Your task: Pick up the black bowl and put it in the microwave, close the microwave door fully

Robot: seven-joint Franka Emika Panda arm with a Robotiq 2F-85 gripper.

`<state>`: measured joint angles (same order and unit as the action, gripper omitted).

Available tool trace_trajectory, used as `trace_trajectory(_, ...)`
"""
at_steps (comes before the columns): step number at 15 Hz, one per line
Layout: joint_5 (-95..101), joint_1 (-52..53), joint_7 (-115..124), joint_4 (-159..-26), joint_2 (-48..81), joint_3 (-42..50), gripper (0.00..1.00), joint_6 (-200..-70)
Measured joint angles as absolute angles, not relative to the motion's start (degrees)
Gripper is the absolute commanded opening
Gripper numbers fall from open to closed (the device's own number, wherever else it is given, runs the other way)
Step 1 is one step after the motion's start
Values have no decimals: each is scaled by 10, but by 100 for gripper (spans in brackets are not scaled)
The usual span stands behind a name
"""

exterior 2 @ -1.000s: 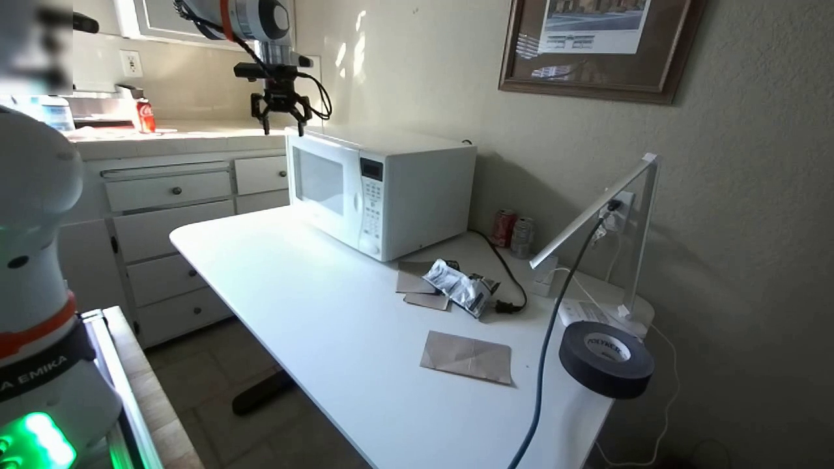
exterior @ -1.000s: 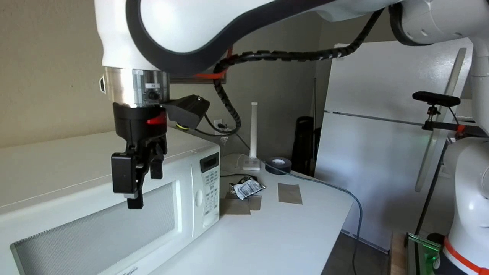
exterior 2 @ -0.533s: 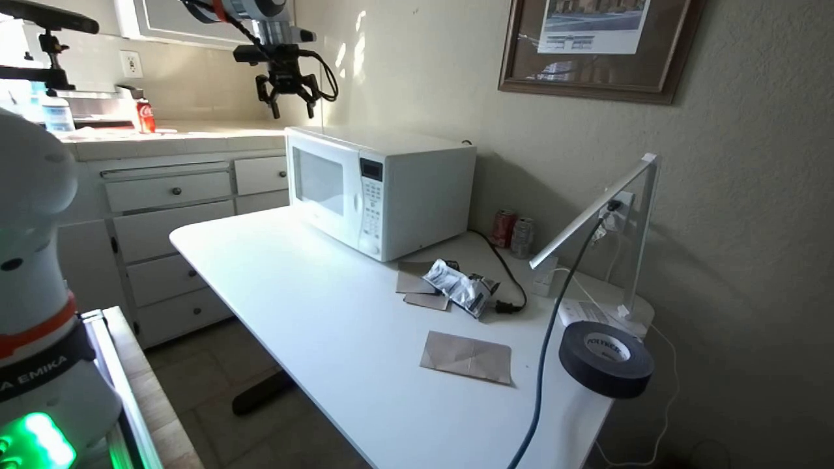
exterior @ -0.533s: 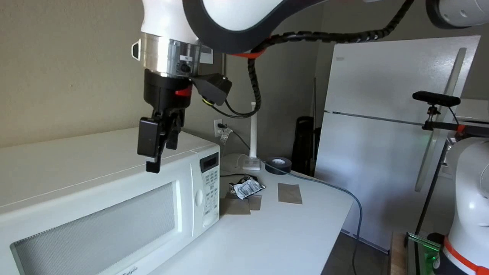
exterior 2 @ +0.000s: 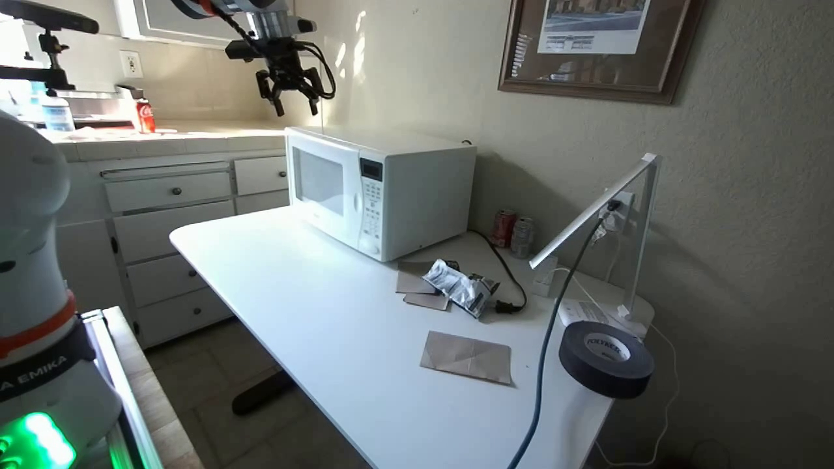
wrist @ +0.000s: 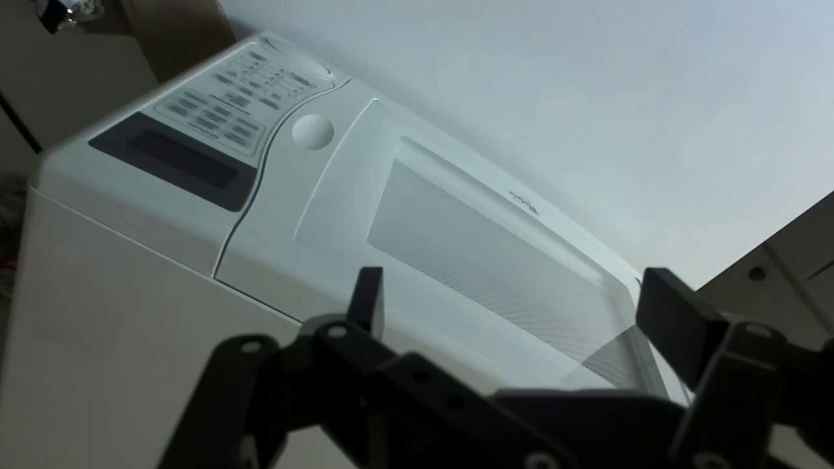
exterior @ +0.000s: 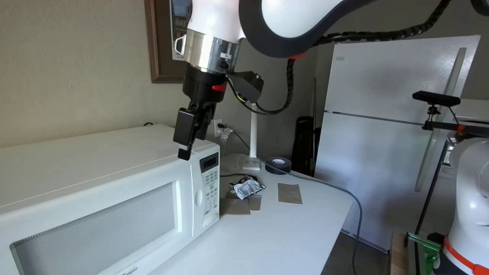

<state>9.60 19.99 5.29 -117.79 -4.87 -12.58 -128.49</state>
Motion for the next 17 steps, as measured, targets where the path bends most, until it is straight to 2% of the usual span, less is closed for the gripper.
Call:
trace_trajectory(10,97,164,105,-1271,-155,-144,100,-1291)
trace_trajectory(17,96,158,110,-1291,-177,-149,100,-1291)
